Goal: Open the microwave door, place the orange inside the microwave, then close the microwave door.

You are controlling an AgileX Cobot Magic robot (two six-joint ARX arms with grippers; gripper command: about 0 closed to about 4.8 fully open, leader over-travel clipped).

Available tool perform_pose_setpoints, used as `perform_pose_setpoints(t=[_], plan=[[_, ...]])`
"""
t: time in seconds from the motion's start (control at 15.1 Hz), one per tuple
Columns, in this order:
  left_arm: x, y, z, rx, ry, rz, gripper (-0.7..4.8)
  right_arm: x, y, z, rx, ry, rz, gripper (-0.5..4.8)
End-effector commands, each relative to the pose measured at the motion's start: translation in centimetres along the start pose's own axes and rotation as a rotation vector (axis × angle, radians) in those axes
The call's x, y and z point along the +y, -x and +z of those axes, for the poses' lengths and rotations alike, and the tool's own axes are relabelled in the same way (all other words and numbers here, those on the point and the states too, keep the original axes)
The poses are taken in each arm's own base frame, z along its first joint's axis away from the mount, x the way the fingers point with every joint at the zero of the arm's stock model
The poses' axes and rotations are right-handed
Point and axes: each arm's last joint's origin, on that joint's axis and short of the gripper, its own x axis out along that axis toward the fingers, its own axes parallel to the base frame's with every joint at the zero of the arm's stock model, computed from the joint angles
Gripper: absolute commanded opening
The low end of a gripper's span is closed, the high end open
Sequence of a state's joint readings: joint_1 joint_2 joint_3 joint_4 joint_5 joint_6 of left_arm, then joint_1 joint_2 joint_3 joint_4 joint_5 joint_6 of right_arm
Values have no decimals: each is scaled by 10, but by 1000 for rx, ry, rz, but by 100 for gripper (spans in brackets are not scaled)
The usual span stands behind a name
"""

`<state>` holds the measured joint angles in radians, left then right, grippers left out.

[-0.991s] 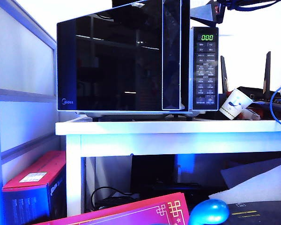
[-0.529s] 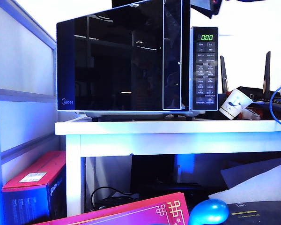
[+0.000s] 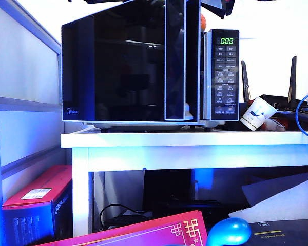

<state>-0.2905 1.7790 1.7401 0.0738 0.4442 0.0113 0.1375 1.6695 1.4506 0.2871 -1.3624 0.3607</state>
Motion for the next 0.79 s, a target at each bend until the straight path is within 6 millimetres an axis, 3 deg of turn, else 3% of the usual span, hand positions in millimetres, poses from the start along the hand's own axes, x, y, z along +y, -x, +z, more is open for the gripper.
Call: perform_pose_setpoints(t=[0.07, 0.33, 0.46, 0.66, 0.79], plan=[[0, -3, -3, 7, -5, -6, -5, 2, -1, 2, 0, 10, 7, 399], [4, -12, -25, 102, 6, -9, -5, 2, 0, 8, -44, 78, -60, 398], [6, -14, -35, 153, 6, -13, -6, 1, 1, 15, -125, 141, -196, 394], [5, -14, -36, 165, 11, -14, -5, -3, 3, 22, -250, 186, -412, 395], [5, -14, -36, 168, 13, -14, -5, -7, 4, 17, -219, 214, -477, 395]])
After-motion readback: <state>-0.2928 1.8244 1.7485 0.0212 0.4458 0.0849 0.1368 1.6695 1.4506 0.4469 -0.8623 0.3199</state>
